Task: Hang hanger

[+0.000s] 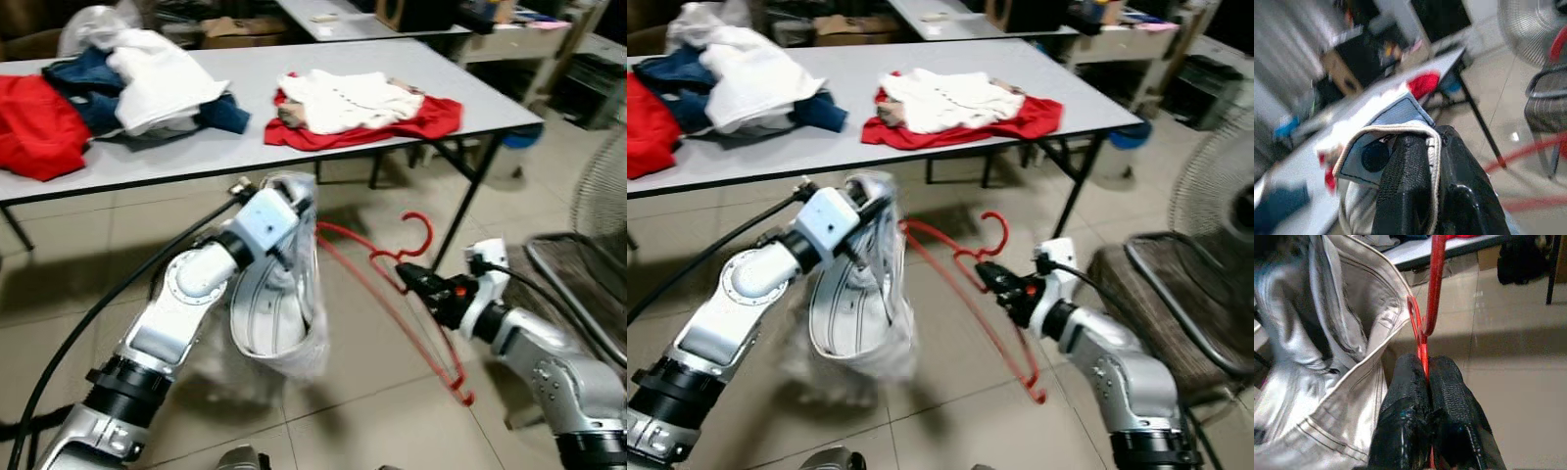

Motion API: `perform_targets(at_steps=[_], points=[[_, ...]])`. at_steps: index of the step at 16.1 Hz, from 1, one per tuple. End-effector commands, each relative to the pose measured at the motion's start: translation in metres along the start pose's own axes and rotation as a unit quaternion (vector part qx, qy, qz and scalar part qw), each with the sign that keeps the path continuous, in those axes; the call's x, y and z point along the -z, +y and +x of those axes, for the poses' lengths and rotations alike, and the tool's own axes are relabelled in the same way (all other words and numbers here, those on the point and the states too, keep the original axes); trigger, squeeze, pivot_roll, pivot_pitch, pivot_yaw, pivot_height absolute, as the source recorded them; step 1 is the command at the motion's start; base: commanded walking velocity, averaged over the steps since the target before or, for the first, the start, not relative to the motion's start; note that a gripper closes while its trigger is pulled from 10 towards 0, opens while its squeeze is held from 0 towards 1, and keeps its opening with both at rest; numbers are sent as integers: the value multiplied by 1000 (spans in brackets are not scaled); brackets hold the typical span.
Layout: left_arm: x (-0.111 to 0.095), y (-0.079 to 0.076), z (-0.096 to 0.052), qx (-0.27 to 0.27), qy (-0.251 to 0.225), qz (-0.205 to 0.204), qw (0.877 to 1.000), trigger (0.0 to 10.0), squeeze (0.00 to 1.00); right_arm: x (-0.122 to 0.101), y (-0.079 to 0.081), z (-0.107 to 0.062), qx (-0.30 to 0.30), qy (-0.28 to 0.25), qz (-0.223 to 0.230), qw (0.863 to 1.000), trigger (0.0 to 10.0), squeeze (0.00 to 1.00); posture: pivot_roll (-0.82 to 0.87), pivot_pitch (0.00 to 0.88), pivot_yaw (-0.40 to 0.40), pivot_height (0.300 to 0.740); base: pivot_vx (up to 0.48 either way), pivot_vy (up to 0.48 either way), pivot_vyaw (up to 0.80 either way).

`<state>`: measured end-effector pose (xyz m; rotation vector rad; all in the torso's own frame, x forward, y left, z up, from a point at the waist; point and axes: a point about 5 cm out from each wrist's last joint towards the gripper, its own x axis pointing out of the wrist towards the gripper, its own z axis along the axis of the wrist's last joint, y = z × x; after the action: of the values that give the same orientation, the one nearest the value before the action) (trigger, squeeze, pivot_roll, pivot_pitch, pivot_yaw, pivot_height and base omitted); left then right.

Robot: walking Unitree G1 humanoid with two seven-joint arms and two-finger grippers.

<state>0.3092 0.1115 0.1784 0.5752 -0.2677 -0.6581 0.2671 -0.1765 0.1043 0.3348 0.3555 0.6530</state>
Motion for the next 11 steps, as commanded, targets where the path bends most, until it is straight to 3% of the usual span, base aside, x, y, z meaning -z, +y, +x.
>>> perform_targets(at_steps=[1, 4, 6, 7, 8, 10, 11], points=[[-23, 6, 4, -12, -57, 34, 998, 0, 0, 6, -5, -2, 14, 12, 42, 999, 10000, 0, -97, 33, -4, 740, 0, 0, 0], [-29, 2, 5, 4, -73, 48, 996, 0, 0, 7, -4, -1, -7, -4, 66, 998, 10000, 0, -94, 26, -12, 740, 0, 0, 0], [-12, -7, 3, 50, -18, 71, 996, 0, 0, -5, 7, -9, -49, -37, 51, 997, 10000, 0, -94, 22, -17, 740, 0, 0, 0], [0, -8, 0, 66, 17, 85, 994, 0, 0, -15, 3, -16, -26, -54, 29, 998, 10000, 0, -96, 22, -19, 740, 0, 0, 0], [6, -7, -1, 63, 40, 75, 994, 0, 0, -20, 0, -21, -16, -62, 24, 998, 10000, 0, -96, 22, -20, 740, 0, 0, 0], [25, 0, -3, 30, 91, 6, 995, 0, 0, -36, -7, -54, 10, -56, -28, 998, 10000, 0, -110, 40, -22, 740, 0, 0, 0], [27, 0, -3, 28, 95, -5, 995, 0, 0, -37, -8, -58, 12, -50, -35, 998, 10000, 0, -110, 40, -22, 740, 0, 0, 0]])
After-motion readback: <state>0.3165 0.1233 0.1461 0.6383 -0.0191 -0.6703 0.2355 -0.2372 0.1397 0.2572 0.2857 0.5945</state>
